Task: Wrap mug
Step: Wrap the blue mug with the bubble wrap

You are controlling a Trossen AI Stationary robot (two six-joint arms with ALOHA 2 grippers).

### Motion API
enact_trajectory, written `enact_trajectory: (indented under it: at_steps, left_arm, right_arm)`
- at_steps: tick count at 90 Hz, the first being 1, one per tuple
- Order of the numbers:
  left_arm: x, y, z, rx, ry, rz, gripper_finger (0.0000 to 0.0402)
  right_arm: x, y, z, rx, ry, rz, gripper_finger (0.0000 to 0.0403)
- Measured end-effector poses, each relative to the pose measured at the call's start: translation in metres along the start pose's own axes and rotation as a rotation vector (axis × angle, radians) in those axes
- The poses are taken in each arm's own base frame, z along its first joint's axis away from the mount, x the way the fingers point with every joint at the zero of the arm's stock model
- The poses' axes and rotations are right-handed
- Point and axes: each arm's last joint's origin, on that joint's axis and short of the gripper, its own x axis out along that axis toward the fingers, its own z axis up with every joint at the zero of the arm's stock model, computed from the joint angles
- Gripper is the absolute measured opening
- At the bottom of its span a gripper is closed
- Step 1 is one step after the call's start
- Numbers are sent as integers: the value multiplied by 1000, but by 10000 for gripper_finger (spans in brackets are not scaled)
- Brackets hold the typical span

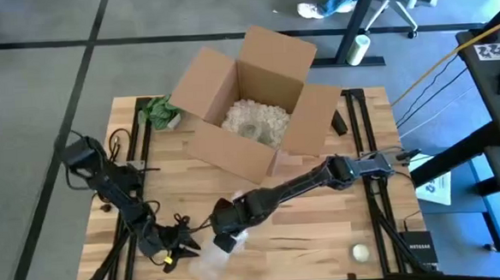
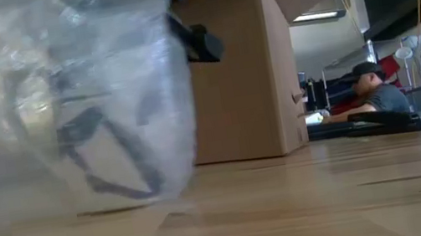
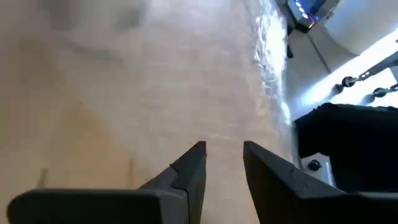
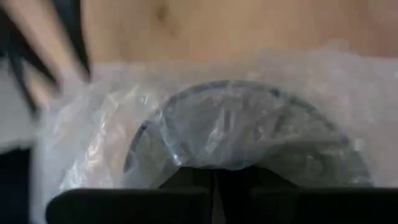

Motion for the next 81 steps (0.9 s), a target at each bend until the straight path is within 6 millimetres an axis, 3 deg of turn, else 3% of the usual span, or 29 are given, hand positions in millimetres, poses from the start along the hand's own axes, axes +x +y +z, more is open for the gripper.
enact_trajectory:
  at_steps: [15, 33, 54, 69, 81]
  left_arm:
    - [-2, 1, -9, -6, 50, 32, 89]
    - [-14, 12, -19, -9, 81, 210, 89]
    - [-20, 10, -23, 7, 71, 232, 89]
    - [-34, -3, -8, 84, -60, 186, 89]
    - [-50, -1, 2, 120, -79, 228, 89]
  right_arm:
    - [0, -3, 4, 50, -34, -24, 0]
    - [0, -2, 3, 52, -24, -17, 0]
    - [0, -1, 4, 45, -22, -1, 0]
    - [0, -1, 4, 31, -17, 4, 0]
    - [0, -1, 4, 27, -17, 5, 0]
